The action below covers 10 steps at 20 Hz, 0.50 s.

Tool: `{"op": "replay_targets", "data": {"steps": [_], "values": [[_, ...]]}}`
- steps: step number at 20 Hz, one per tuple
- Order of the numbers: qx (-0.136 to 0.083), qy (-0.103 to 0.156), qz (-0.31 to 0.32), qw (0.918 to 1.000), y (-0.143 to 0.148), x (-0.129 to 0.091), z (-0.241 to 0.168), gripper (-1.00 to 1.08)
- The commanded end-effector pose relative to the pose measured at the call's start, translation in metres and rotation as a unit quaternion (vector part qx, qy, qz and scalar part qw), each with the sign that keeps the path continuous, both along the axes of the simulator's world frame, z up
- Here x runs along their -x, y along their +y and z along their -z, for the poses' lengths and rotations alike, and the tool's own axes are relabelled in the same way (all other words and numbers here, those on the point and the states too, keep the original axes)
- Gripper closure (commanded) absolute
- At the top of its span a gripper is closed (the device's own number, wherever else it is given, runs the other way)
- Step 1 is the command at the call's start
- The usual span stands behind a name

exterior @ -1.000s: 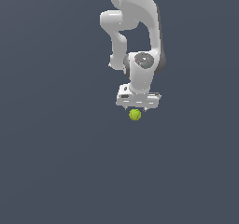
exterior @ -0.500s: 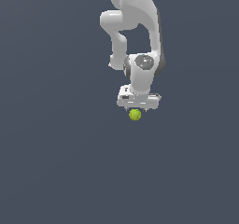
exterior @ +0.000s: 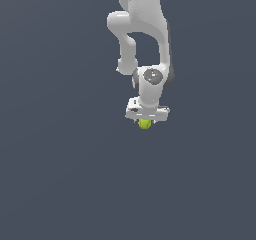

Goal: Pick up the object and move it to a goal position.

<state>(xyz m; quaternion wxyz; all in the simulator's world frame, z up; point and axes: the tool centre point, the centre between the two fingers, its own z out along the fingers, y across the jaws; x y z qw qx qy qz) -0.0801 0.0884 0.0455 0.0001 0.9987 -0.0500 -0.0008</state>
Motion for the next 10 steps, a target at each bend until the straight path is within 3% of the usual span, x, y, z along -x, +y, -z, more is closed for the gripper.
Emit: {"op": "replay_targets", "data": {"steps": [1,2,3,10], "values": [[0.000,-0.001,0.000,1.0000,0.0001,-0.0007,0.0038,-0.92],[0.000,-0.001,0.000,1.0000,0.0001,-0.0007,0.0041,-0.92],[0.000,-0.001,0.000,1.0000,0.0001,-0.0007,0.0041,1.08],[0.000,-0.001,0.000,1.0000,0.0001,-0.0007,0.0041,1.08]]}}
